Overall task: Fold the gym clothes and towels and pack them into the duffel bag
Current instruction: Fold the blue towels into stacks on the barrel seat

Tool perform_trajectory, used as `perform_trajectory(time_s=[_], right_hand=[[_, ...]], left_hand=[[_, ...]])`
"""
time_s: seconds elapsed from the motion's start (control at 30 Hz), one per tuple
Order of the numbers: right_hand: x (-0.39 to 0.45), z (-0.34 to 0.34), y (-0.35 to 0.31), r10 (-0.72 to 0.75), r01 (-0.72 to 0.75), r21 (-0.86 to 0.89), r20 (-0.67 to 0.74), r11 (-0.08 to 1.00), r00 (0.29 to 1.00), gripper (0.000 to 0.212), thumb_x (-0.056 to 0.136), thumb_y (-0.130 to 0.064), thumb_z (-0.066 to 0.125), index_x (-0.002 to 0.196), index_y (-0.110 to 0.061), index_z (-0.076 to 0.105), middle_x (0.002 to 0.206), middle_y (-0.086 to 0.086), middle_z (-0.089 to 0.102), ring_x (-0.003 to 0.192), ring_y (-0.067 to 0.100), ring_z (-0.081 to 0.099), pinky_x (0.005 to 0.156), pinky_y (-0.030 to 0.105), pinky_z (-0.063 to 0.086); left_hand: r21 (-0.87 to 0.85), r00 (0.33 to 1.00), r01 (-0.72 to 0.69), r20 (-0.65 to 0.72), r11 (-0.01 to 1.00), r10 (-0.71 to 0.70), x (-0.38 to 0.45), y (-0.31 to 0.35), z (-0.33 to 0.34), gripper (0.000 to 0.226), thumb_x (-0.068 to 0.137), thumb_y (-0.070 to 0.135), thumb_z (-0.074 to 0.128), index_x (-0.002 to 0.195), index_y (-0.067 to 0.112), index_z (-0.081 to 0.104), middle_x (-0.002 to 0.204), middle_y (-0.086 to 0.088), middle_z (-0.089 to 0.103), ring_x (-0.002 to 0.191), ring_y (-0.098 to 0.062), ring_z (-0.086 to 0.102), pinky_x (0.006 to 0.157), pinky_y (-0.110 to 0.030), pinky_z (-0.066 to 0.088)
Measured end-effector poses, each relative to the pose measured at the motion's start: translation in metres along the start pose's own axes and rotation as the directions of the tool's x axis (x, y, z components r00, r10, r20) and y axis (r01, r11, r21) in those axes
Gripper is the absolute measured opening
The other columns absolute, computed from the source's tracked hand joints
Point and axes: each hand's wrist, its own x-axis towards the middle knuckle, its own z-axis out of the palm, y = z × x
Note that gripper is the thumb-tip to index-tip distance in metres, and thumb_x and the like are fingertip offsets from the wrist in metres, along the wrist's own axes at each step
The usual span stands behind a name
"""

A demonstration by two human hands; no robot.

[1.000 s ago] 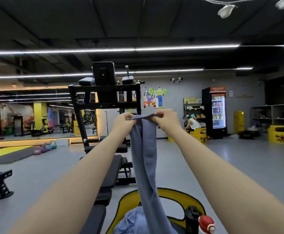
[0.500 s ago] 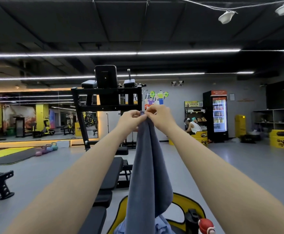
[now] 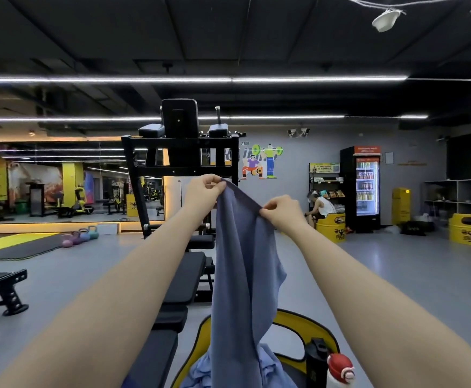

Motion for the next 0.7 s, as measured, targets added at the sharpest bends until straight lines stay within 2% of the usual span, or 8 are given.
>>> perform_trajectory(time_s=[0.1, 0.2, 0.33, 0.4, 0.5, 0.6, 0.7], right_hand=[[-0.001, -0.001, 0.016, 0.082, -0.082, -0.030, -0.018, 0.996, 0.997, 0.020, 0.093, -0.018, 0.058, 0.101, -0.007, 0.072, 0.095, 0.007, 0.064, 0.086, 0.018, 0.054, 0.072, 0.025, 0.041], [0.002, -0.003, 0.030, 0.113, -0.117, -0.070, -0.055, 0.991, 0.992, 0.019, 0.091, -0.020, 0.060, 0.098, -0.009, 0.074, 0.103, 0.009, 0.069, 0.091, 0.021, 0.058, 0.073, 0.025, 0.040], [0.004, -0.009, 0.041, 0.140, -0.154, -0.111, -0.124, 0.982, 0.982, 0.019, 0.092, -0.021, 0.059, 0.098, -0.010, 0.073, 0.104, 0.010, 0.069, 0.091, 0.023, 0.057, 0.075, 0.028, 0.044], [0.004, -0.012, 0.046, 0.134, -0.157, -0.151, -0.150, 0.976, 0.980, 0.020, 0.092, -0.028, 0.059, 0.097, -0.014, 0.073, 0.104, 0.009, 0.069, 0.094, 0.025, 0.060, 0.077, 0.034, 0.050], [-0.001, -0.016, 0.048, 0.118, -0.149, -0.255, -0.133, 0.955, 0.984, 0.022, 0.094, -0.033, 0.057, 0.099, -0.016, 0.070, 0.102, 0.008, 0.065, 0.098, 0.027, 0.059, 0.073, 0.035, 0.048], [-0.002, -0.014, 0.048, 0.078, -0.108, -0.272, -0.118, 0.956, 0.990, 0.020, 0.097, -0.021, 0.054, 0.106, -0.011, 0.069, 0.108, 0.012, 0.064, 0.105, 0.029, 0.055, 0.077, 0.033, 0.044], [-0.003, -0.014, 0.048, 0.025, -0.070, -0.234, -0.192, 0.970, 0.981, 0.021, 0.095, -0.008, 0.052, 0.108, -0.005, 0.069, 0.112, 0.015, 0.065, 0.106, 0.030, 0.057, 0.081, 0.030, 0.042]], left_hand=[[0.005, 1.000, 0.009, -0.023, 1.000, -0.009, -0.001, -0.005, -0.007, 0.015, 0.096, 0.011, 0.052, 0.084, 0.018, 0.059, 0.082, 0.000, 0.061, 0.084, -0.016, 0.058, 0.079, -0.034, 0.053], [0.094, 0.997, 0.011, -0.081, 0.995, -0.004, -0.002, -0.013, -0.015, 0.012, 0.095, 0.010, 0.053, 0.093, 0.018, 0.061, 0.082, 0.002, 0.060, 0.091, -0.020, 0.056, 0.083, -0.039, 0.052], [0.182, 0.987, 0.062, -0.158, 0.981, -0.033, 0.000, -0.028, -0.029, 0.014, 0.094, 0.009, 0.055, 0.092, 0.020, 0.064, 0.091, -0.006, 0.065, 0.090, -0.022, 0.058, 0.091, -0.046, 0.051], [0.215, 0.979, 0.088, -0.197, 0.973, -0.046, 0.002, -0.034, -0.036, 0.013, 0.094, 0.010, 0.055, 0.095, 0.017, 0.065, 0.098, -0.009, 0.067, 0.095, -0.026, 0.059, 0.092, -0.046, 0.050], [0.254, 0.974, 0.132, -0.210, 0.958, -0.078, 0.000, -0.041, -0.042, 0.018, 0.096, 0.010, 0.051, 0.109, 0.009, 0.064, 0.109, -0.012, 0.064, 0.095, -0.022, 0.054, 0.090, -0.041, 0.050], [0.253, 0.969, 0.157, -0.227, 0.955, -0.099, -0.002, -0.048, -0.042, 0.019, 0.096, 0.011, 0.051, 0.110, 0.008, 0.063, 0.110, -0.014, 0.063, 0.096, -0.024, 0.056, 0.086, -0.042, 0.053], [0.261, 0.962, 0.185, -0.247, 0.947, -0.120, -0.003, -0.053, -0.041, 0.020, 0.096, 0.012, 0.050, 0.111, 0.009, 0.062, 0.110, -0.010, 0.061, 0.095, -0.023, 0.054, 0.083, -0.037, 0.050]])
